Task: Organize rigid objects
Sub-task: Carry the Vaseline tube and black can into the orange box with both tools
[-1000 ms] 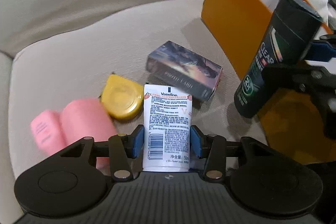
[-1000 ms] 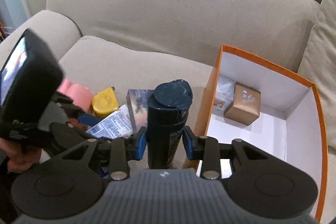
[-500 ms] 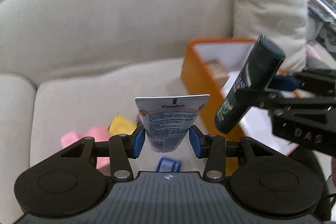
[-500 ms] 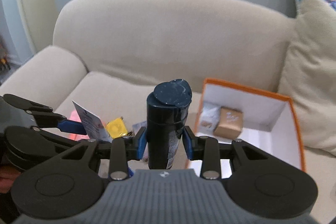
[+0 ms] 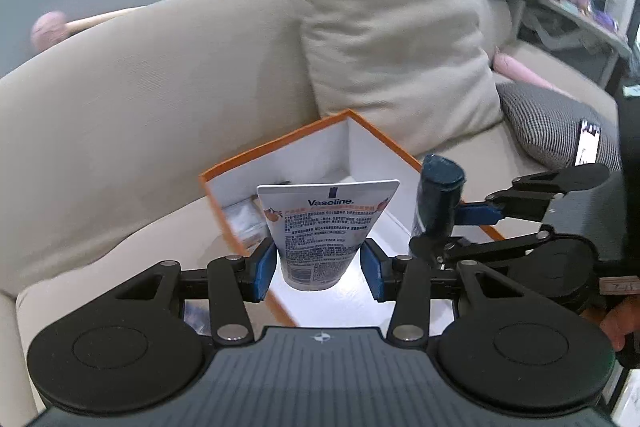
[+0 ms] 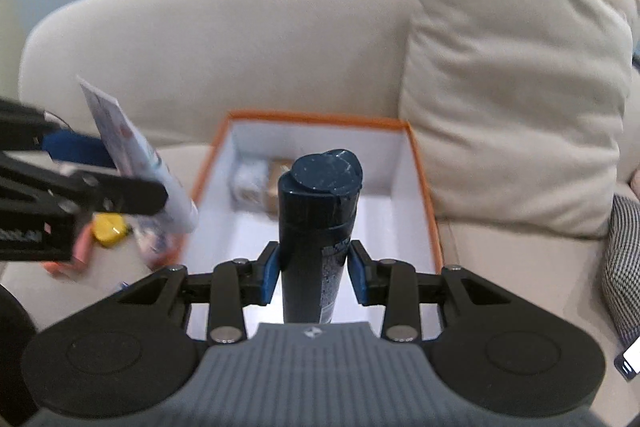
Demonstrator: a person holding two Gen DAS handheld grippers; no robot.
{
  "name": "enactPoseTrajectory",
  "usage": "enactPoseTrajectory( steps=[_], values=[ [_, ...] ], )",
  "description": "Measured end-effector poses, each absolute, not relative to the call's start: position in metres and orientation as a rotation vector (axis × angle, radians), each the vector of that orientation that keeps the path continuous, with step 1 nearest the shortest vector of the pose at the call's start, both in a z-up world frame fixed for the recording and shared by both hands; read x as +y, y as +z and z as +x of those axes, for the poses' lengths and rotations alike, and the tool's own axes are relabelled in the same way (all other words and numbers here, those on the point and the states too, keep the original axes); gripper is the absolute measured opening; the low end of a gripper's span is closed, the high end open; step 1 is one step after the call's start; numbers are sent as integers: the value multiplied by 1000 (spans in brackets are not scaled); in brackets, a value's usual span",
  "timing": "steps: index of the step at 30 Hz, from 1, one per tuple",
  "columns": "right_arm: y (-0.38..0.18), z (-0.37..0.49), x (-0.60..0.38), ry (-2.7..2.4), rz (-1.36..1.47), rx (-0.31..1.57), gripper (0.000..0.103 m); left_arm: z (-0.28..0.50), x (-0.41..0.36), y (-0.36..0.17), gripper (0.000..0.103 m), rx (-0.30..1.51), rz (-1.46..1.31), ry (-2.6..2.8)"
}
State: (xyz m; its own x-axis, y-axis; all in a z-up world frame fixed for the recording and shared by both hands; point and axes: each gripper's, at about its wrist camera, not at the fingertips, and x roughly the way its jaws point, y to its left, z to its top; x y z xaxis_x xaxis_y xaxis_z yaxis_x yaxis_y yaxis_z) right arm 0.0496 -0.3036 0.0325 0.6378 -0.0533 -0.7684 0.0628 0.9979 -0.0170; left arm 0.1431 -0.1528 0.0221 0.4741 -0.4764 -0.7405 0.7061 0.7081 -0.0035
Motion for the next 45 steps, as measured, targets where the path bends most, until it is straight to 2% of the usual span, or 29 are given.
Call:
enactPoseTrajectory(
  steps=[6,17,30,36,41,45],
  values=[
    [-2,80,-327,-61,31,947,38,158,-174,-3,52,818,373,-741],
    [-44,143,-340,-50,-4,1006,38,218,-188,-33,52,877,282,-698],
    [-93,195,-318,-104,-279,1017,36,253,-173,-52,52,968,190,-665],
    [-95,191,-321,-80,-266,1016,37,254,-172,-52,52,971,184,-671],
    [-89,177,-322,-38,-252,995,43,251,-174,-50,52,970,169,-678],
    [-80,164,-329,-2,-199,970,40,247,-171,-47,52,967,163,-681]
  ],
)
